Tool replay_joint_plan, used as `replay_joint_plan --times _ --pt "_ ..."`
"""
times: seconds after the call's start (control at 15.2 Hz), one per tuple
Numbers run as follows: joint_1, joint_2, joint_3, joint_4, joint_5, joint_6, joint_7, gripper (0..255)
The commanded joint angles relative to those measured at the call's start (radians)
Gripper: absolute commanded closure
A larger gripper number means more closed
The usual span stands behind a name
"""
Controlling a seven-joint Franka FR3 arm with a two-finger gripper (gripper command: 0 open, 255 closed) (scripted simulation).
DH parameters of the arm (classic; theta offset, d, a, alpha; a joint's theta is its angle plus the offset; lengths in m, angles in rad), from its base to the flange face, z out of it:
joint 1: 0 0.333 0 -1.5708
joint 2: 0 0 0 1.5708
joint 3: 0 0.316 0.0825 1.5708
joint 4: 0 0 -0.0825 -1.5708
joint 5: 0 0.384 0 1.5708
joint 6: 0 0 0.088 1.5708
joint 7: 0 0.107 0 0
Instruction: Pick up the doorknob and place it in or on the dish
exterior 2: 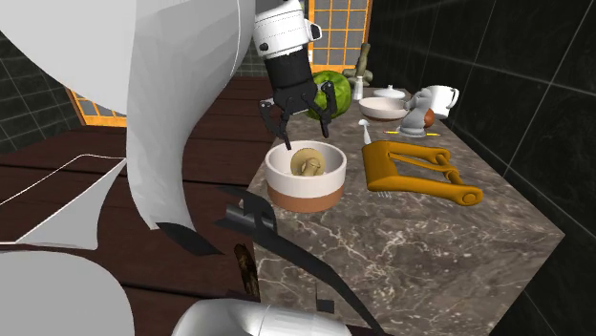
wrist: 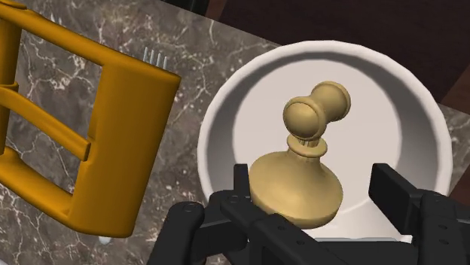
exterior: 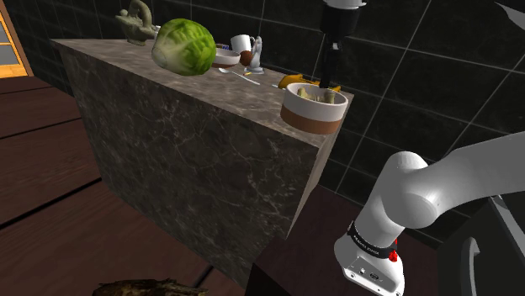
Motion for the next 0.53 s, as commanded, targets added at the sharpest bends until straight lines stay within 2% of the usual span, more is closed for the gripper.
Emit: replay_joint_plan --times 0.0,0.2,0.46 --pt "0.000 0.000 0.000 0.000 0.000 0.000 0.000 0" --pt "0.000 0.000 0.000 0.000 0.000 0.000 0.000 0" --pt "-0.007 0.070 0.027 0.182 0.006 -0.114 -0.001 0"
